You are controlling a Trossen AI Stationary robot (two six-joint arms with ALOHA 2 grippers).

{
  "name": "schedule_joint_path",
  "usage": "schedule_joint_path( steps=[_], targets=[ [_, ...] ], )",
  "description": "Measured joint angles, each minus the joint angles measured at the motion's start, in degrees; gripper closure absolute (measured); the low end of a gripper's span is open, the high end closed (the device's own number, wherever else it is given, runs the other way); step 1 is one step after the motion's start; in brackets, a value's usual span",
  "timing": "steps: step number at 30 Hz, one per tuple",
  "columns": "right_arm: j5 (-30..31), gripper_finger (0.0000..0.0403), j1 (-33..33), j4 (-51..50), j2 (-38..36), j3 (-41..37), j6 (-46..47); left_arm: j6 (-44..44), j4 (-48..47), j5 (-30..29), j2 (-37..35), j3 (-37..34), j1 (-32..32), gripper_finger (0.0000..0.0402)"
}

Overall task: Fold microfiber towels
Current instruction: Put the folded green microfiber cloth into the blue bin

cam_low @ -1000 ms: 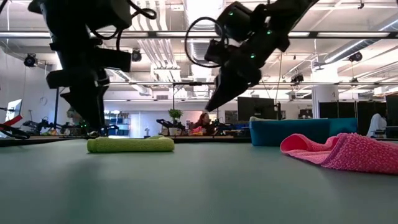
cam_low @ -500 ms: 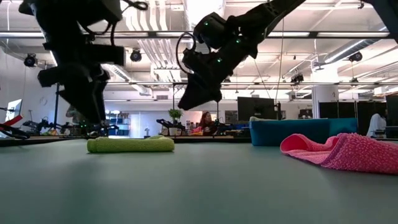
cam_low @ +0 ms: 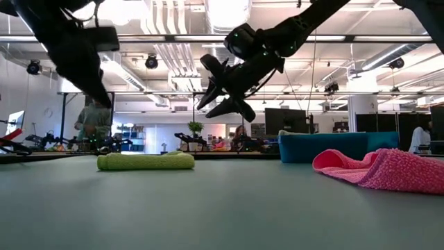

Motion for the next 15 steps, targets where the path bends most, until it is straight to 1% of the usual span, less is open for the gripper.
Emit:
schedule_joint_path(
  steps=[5, 10, 15],
  targets=[
    [2.0, 0.024, 0.0, 1.2, 0.7, 0.0, 5.9, 1.8, 0.1, 0.0, -6.5, 0.4, 0.9, 0.023],
    [2.8, 0.0221, 0.1, 2.2, 4.7, 0.9, 13.9, 2.0, 0.3, -1.1, -11.1, 0.6, 1.0, 0.023],
    [2.7, 0.0215, 0.7, 1.7, 9.9, 6.0, 14.3, 4.5, 0.4, -1.1, -14.1, 0.6, 1.0, 0.023]
  ],
)
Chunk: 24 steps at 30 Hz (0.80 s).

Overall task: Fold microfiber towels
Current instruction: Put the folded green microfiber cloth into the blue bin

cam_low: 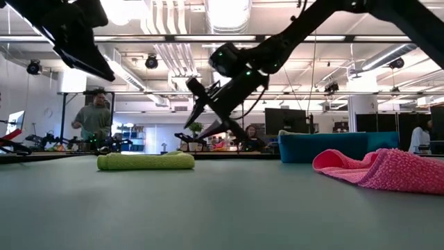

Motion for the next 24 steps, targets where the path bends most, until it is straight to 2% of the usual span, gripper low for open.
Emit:
schedule_joint_path(
  steps=[3, 13, 24],
  targets=[
    [-1.0, 0.0215, 0.4, -0.8, 3.2, 3.9, -0.5, 1.9, 0.0, 0.0, -0.8, 0.0, 0.0, 0.023],
    [-1.0, 0.0215, 1.0, -13.0, 10.6, 14.4, -0.7, 6.2, -0.3, 0.0, -0.6, -0.4, 0.0, 0.023],
    [-2.3, 0.0216, 1.8, -14.5, 14.1, 16.3, -1.3, 9.5, -0.2, -0.1, 1.3, -0.4, 0.0, 0.023]
  ],
)
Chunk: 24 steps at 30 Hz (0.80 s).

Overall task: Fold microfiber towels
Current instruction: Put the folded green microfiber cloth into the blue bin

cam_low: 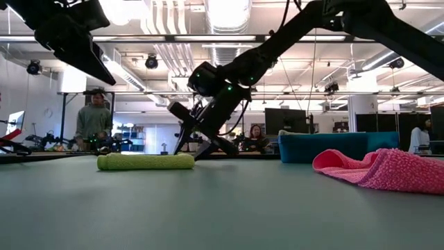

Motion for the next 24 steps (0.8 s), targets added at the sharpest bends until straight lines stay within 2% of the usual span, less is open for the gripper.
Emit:
schedule_joint_path(
  steps=[7, 10, 13, 24],
  targets=[
    [-1.4, 0.0216, 0.7, -0.3, 0.1, 0.6, -0.4, 1.0, 0.0, -0.2, -0.3, 0.0, 0.0, 0.023],
    [-5.0, 0.0226, 1.2, -0.5, 0.1, 0.7, -1.1, 1.1, 0.0, -0.4, -0.4, 0.0, 0.0, 0.023],
    [-6.7, 0.0249, 1.5, -0.7, 0.2, 0.6, -1.8, 1.1, 0.0, -0.4, -0.3, 0.0, 0.0, 0.023],
    [-5.7, 0.0367, 1.5, -1.0, 0.2, 1.0, -4.1, 1.6, -0.2, -0.4, -0.3, 0.0, 0.0, 0.023]
  ],
)
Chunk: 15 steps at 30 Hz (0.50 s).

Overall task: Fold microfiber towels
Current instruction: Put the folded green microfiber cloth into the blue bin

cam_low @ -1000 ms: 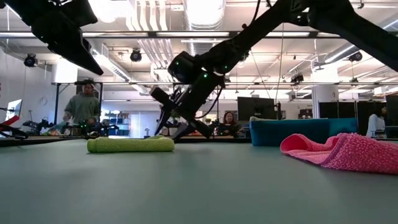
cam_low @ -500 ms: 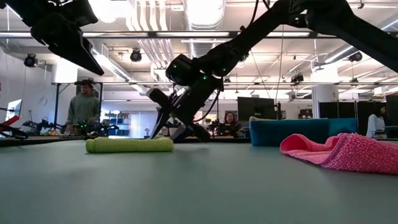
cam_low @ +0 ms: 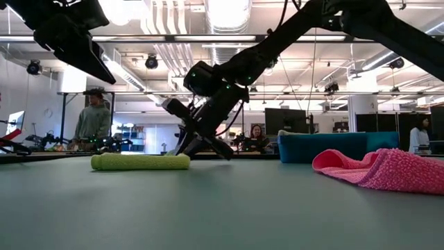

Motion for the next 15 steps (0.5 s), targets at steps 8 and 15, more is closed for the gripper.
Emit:
schedule_joint_path(
  steps=[8, 15],
  targets=[
    [2.3, 0.0393, 0.9, -6.5, -3.5, 1.1, -3.1, 0.0, 0.0, 0.0, -0.1, 0.0, 0.0, 0.023],
    [8.4, 0.0394, 3.1, -13.9, -9.4, 1.1, -5.4, 0.1, 0.3, -2.9, 0.3, 0.0, 0.0, 0.023]
  ],
)
